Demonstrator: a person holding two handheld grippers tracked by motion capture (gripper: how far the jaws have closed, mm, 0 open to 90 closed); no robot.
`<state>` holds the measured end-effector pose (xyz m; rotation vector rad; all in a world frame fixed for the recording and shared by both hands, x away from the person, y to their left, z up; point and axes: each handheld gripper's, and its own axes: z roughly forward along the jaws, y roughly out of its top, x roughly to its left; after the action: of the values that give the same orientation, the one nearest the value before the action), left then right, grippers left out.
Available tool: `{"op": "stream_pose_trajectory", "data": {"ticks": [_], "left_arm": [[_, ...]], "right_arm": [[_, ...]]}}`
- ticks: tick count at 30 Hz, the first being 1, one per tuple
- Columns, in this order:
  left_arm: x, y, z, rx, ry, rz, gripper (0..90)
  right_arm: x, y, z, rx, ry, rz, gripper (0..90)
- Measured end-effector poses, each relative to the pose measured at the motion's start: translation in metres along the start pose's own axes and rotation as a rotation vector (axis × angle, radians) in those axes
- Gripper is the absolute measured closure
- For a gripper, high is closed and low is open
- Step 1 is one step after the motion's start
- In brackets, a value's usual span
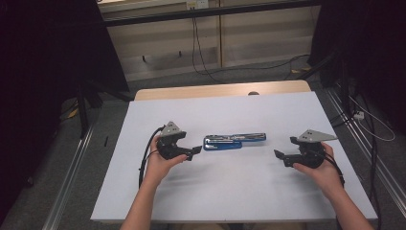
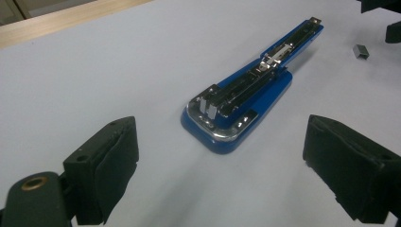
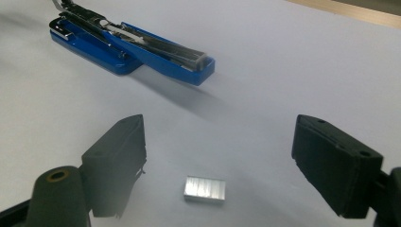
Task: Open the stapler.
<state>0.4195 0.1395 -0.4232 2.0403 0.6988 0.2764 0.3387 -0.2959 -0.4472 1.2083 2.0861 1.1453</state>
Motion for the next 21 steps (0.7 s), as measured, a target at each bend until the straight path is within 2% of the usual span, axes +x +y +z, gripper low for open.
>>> {"op": "stream_pose_trajectory", "data": {"ticks": [3,4,6,8,10,12,15,21], "left_arm": [[0.000,-0.002,-0.002,0.003,0.001,0.005,11.4],[0.000,-0.002,-0.002,0.002,-0.004,-0.007,11.4],[0.001,-0.003,-0.004,-0.004,-0.004,-0.010,11.4],[0.002,-0.003,-0.004,-0.001,0.006,-0.004,11.4],[0.001,-0.004,-0.004,0.000,0.003,-0.017,11.4],[0.003,-0.004,-0.005,0.002,0.010,-0.007,11.4],[0.003,-0.005,-0.005,-0.001,0.014,-0.020,11.5],[0.004,-0.005,-0.006,-0.004,0.013,-0.030,11.6]], "right_arm": [[-0.004,-0.001,-0.002,0.006,0.012,0.004,22.5],[-0.005,-0.001,-0.002,0.015,0.015,0.000,25.9],[-0.006,-0.002,-0.001,0.037,0.027,-0.031,32.2],[-0.007,-0.004,0.000,0.057,0.022,-0.023,33.1],[-0.008,-0.006,0.000,0.064,0.032,-0.022,38.1],[-0.008,-0.008,0.001,0.076,0.041,-0.027,43.0],[-0.008,-0.010,0.001,0.093,0.048,-0.020,49.5],[-0.006,-0.013,-0.001,0.105,0.072,-0.034,53.0]]}}
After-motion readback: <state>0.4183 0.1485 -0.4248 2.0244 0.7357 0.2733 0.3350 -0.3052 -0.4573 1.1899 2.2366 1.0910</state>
